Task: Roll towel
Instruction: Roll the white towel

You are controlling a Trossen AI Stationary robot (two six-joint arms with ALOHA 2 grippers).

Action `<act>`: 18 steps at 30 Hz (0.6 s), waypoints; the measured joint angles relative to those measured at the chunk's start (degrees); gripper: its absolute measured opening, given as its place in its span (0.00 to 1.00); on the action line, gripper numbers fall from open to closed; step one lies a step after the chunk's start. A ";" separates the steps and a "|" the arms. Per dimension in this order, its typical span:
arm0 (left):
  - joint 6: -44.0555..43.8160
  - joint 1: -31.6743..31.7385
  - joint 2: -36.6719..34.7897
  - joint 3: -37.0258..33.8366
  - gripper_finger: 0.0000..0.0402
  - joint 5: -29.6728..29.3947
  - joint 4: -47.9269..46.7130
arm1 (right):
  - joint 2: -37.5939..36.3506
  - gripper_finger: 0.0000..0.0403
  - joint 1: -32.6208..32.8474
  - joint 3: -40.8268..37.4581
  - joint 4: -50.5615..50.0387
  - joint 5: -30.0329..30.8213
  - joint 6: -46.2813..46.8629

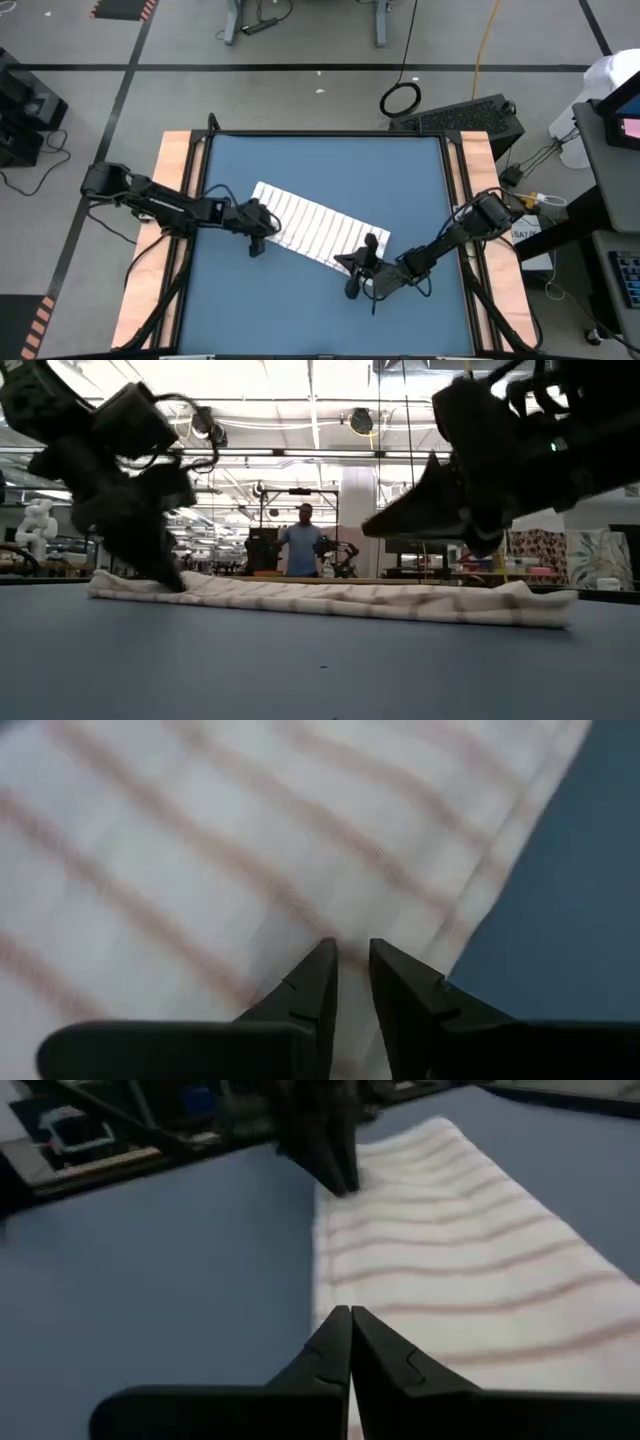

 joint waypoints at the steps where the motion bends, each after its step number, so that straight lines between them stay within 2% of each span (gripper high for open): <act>1: -0.42 -0.01 0.18 -0.58 0.17 -0.33 -0.05 | 0.00 0.00 0.00 0.10 0.04 -0.02 -0.14; 9: -1.07 0.00 -2.50 -2.30 0.17 -1.17 -0.86 | 7.73 0.00 -0.29 0.38 -1.53 0.10 9.72; 13: -0.86 -0.02 -6.26 -1.27 0.17 -0.91 -1.52 | 11.25 0.00 0.20 1.47 -0.48 2.47 11.33; 18: -2.16 -0.01 -8.60 -1.29 0.17 -0.88 -4.88 | 10.26 0.00 1.02 3.56 -2.00 1.42 9.82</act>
